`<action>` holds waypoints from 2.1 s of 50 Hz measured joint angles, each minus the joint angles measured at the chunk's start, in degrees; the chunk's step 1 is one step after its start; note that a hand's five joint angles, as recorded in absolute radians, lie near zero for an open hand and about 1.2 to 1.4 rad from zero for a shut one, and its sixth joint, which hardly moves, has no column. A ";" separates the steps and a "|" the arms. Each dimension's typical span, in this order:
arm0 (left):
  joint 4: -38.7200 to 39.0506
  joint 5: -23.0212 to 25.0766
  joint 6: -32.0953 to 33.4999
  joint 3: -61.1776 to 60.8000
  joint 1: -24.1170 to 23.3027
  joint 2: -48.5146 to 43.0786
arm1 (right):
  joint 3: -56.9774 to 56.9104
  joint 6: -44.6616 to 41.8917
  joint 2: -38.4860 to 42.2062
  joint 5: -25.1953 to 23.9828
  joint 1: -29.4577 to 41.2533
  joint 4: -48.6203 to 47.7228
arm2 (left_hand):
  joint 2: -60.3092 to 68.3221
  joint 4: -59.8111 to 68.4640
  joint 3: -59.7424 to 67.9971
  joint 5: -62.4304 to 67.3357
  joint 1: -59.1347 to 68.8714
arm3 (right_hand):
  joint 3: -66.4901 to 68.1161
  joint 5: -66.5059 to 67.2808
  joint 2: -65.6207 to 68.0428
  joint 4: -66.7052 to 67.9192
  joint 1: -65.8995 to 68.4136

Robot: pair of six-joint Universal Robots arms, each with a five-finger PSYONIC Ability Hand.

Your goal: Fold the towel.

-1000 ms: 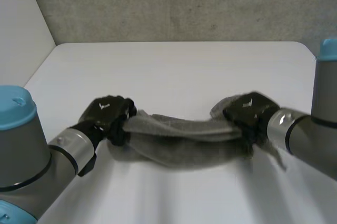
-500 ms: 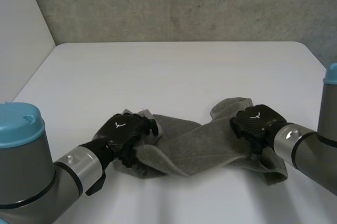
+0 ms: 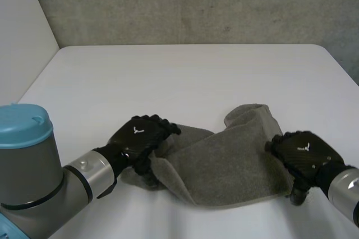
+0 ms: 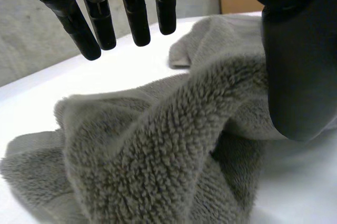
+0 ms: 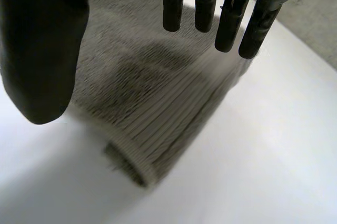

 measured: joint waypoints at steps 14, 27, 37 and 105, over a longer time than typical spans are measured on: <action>-5.96 0.64 19.26 2.10 1.73 -2.55 | 10.27 -6.42 0.39 -7.62 -9.55 -12.08 | -0.12 -0.01 0.00 -0.06 -0.04 | 0.00 0.11 0.00 0.00 0.00; -15.35 0.79 21.94 9.91 4.97 -1.53 | 9.94 -7.37 3.68 -11.17 -10.24 -16.82 | -0.19 0.00 0.00 -0.07 -0.18 | 0.19 3.92 0.13 0.53 0.55; -15.78 1.26 21.14 12.01 5.73 -2.27 | 9.49 -7.27 7.41 -10.91 -9.71 -18.97 | -0.18 0.00 0.01 0.06 -0.17 | 16.73 19.36 16.69 17.17 16.75; -23.06 -6.73 1.22 22.31 5.83 11.56 | -55.78 -4.97 11.34 -7.28 -4.83 37.63 | 61.84 63.98 66.44 63.82 58.83 | 58.58 61.46 58.61 59.10 57.79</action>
